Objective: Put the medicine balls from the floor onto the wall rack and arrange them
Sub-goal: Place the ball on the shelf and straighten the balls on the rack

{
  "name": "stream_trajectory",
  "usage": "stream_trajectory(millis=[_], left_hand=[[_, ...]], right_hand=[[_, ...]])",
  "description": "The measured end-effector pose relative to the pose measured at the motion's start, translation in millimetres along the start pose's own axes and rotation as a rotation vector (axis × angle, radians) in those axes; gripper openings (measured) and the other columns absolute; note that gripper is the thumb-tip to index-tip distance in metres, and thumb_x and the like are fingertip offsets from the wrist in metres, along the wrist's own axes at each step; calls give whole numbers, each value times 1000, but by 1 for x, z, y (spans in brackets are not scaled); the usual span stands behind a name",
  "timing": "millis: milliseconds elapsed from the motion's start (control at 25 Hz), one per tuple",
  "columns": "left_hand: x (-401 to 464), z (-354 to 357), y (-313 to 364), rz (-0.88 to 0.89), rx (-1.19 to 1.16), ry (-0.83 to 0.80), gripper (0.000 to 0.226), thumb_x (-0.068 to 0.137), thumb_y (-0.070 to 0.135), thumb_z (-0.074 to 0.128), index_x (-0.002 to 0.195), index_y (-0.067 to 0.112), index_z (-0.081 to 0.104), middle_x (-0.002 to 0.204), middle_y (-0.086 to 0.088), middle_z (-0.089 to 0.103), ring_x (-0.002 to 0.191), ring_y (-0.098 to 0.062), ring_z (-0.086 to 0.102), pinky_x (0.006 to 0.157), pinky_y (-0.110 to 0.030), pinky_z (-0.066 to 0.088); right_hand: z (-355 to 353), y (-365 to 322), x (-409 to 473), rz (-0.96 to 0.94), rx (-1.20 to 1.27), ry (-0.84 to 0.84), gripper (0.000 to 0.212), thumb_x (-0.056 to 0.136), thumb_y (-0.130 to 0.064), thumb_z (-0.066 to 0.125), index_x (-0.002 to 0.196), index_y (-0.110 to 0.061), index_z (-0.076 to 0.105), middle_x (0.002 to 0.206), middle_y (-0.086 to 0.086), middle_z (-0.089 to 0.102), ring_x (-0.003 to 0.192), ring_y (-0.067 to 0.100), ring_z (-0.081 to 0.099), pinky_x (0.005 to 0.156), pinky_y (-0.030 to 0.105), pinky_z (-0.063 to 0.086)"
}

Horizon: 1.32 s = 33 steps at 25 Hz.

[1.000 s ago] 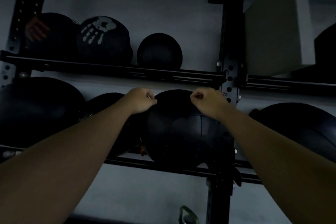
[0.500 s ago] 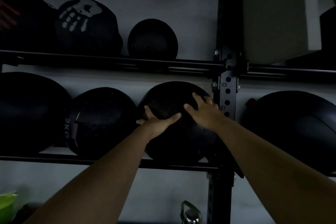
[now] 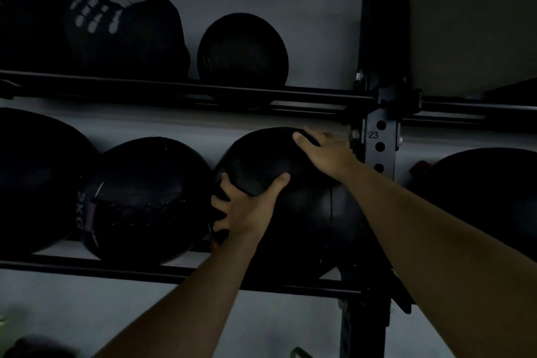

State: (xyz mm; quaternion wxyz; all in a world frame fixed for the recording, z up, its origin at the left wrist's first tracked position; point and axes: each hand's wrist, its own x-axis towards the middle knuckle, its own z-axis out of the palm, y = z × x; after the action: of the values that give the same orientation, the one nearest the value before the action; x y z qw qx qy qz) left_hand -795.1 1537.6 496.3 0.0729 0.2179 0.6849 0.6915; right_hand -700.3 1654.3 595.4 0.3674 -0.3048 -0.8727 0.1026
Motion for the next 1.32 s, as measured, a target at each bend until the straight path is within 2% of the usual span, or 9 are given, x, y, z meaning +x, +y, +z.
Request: stream_trajectory(millis=[120, 320, 560, 760, 960, 1080, 1160, 1240, 1320], left_hand=[[14, -11, -6, 27, 8, -11, 129, 53, 84, 75, 158, 50, 7, 170, -3, 8, 148, -50, 23, 114, -65, 36], [32, -51, -20, 108, -98, -224, 135, 33, 83, 84, 152, 54, 27, 159, -3, 40, 131, -35, 54, 106, -58, 51], [-7, 5, -29, 30, -259, 137, 110, 68, 92, 57, 160, 49, 14, 173, -2, 7, 156, -46, 11, 119, -71, 23], [20, 15, -22, 32, -211, 332, 94, 76, 86, 54, 157, 45, 28, 169, -4, 24, 149, -45, 26, 119, -68, 21], [50, -12, -36, 149, -158, 212, 85, 78, 85, 49, 152, 44, 41, 163, -3, 37, 148, -38, 31, 121, -62, 24], [35, -17, -34, 481, -47, 305, 66, 94, 69, 46, 152, 38, 46, 163, -1, 36, 151, -29, 28, 124, -55, 21], [21, -9, -30, 675, 36, 212, 78, 86, 78, 43, 155, 42, 38, 168, 3, 28, 157, -24, 20, 127, -56, 15], [16, 2, -28, 684, 148, 206, 93, 76, 87, 41, 158, 44, 31, 172, 4, 22, 160, -24, 12, 127, -59, 10], [19, 9, -24, 687, 181, 286, 93, 74, 87, 43, 156, 42, 36, 169, 2, 29, 157, -27, 20, 124, -62, 17]], right_hand=[[4, -1, -7, 1, -82, 55, 77, 93, -79, 26, 159, -39, 29, 170, 9, 22, 157, 38, 14, 121, 63, 16], [1, -7, -35, -81, -228, 121, 78, 91, -79, 34, 152, -30, 39, 162, 12, 32, 150, 41, 24, 118, 62, 23], [-1, -3, -14, -69, -57, 109, 73, 85, -83, 41, 139, -34, 42, 157, 13, 36, 147, 41, 31, 116, 66, 25], [11, 7, -10, -47, -31, 109, 81, 88, -86, 27, 157, -44, 29, 168, 9, 27, 154, 38, 22, 119, 64, 17], [22, 19, -37, -112, -151, 218, 77, 91, -82, 25, 156, -42, 30, 163, 9, 32, 149, 38, 25, 118, 61, 18], [19, 23, -34, -170, -117, 241, 73, 90, -81, 32, 148, -38, 39, 153, 9, 37, 145, 36, 30, 118, 58, 21], [21, 25, -29, -192, 12, 238, 68, 90, -78, 38, 143, -36, 42, 151, 7, 39, 145, 32, 33, 119, 55, 22], [24, 27, -26, -216, 67, 241, 64, 92, -75, 40, 145, -39, 41, 156, 5, 39, 147, 31, 34, 119, 55, 24], [23, 28, -23, -210, 54, 224, 65, 94, -74, 39, 152, -45, 36, 162, 3, 37, 150, 31, 31, 120, 55, 23]])
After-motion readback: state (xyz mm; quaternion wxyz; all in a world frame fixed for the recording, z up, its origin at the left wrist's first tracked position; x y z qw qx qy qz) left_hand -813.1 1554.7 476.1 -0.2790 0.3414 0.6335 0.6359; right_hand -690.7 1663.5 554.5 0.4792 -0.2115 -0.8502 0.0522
